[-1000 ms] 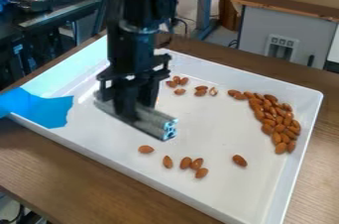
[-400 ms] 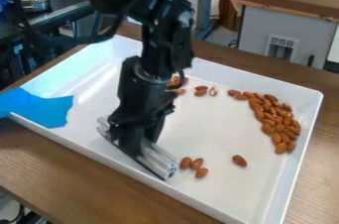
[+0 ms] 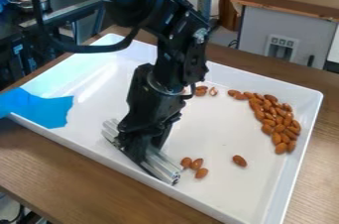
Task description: Sweep into pile
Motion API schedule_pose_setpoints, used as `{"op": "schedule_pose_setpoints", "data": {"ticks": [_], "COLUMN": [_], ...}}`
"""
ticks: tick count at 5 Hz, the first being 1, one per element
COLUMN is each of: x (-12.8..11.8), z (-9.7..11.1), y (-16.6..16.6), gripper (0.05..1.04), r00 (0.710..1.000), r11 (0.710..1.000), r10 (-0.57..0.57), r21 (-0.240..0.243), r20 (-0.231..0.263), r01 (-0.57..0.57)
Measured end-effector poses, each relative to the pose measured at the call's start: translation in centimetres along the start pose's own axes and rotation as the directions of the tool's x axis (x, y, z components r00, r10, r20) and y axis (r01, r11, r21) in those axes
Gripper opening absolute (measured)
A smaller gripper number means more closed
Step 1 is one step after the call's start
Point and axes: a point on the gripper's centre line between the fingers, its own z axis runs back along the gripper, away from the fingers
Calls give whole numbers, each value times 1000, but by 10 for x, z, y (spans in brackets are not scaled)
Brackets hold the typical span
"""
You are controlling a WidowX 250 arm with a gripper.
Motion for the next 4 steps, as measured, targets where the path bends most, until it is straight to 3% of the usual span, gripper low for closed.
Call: {"op": "schedule_pose_setpoints", "data": {"ticks": [4], "x": [-39], "z": [16], "y": [-55], "gripper": [369], "r00": [999], "r11": [999], "r10": [32], "r21": [-40], "r20": [-15], "r01": [-33]}}
